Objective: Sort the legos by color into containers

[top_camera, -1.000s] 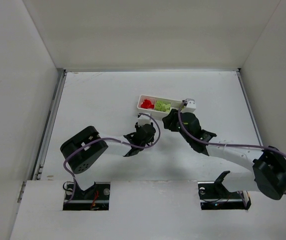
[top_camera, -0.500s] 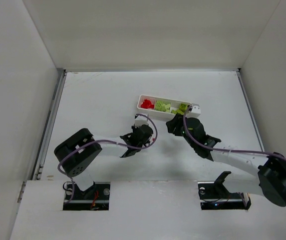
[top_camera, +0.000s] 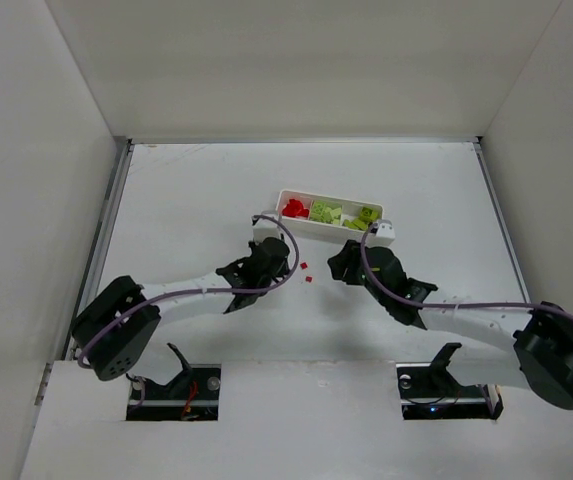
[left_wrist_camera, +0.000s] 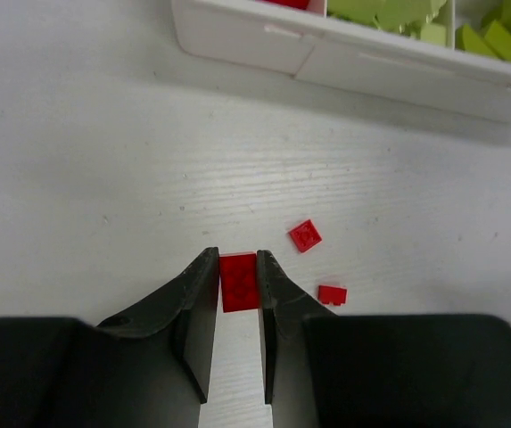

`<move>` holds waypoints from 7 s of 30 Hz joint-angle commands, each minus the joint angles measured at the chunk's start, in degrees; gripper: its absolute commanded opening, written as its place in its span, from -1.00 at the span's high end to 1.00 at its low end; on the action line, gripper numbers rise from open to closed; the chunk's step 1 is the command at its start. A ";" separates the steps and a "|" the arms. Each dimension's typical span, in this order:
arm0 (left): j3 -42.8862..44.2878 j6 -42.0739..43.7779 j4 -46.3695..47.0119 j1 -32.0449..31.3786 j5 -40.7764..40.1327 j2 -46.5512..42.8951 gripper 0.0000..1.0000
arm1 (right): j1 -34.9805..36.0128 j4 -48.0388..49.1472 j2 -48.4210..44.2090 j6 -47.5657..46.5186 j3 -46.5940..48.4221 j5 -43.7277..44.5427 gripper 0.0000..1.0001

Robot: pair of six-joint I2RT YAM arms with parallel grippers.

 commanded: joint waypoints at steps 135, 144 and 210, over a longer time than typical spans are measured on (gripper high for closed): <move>13.26 -0.53 -4.30 -6.98 -6.81 20.83 0.75 | -7.00 7.23 -2.29 -2.22 -3.51 -0.69 -0.03; 18.52 2.72 -4.03 -0.13 -0.66 11.15 0.75 | -6.21 7.23 -2.82 0.84 -6.67 -0.25 -0.03; -14.52 -7.56 -1.21 25.01 10.41 -24.72 0.10 | 13.91 0.20 43.85 -11.80 27.51 7.40 0.20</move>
